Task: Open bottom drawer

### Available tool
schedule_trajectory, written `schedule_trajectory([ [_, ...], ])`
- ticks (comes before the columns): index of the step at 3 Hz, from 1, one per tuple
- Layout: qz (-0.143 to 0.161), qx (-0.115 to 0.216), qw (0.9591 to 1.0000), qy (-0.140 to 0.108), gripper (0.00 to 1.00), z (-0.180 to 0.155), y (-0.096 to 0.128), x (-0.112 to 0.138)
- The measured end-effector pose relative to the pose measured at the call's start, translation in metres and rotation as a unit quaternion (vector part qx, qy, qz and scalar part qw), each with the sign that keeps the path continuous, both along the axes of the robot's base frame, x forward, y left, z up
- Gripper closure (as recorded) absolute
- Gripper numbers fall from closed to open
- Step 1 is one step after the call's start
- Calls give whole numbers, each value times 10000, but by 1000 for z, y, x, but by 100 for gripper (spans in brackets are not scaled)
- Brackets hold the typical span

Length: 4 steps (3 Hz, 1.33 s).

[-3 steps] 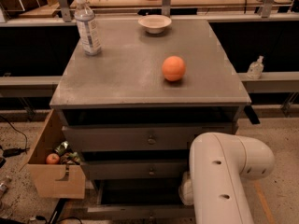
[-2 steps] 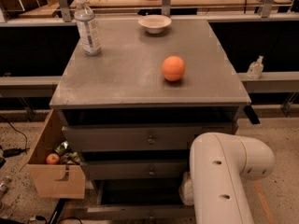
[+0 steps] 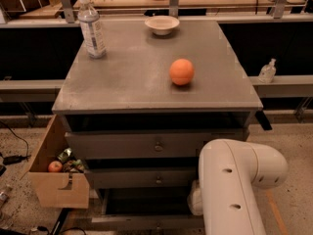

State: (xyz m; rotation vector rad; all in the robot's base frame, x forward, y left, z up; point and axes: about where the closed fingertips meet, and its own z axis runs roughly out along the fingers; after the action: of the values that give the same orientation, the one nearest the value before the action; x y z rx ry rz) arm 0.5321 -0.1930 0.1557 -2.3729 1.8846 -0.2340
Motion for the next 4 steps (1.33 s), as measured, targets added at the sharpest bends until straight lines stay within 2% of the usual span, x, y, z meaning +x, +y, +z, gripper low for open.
schedule_trajectory([
  [2,0,1,10000,-1,100,0,0,0],
  [3,0,1,10000,-1,82,0,0,0],
  [4,0,1,10000,0,59,0,0,0],
])
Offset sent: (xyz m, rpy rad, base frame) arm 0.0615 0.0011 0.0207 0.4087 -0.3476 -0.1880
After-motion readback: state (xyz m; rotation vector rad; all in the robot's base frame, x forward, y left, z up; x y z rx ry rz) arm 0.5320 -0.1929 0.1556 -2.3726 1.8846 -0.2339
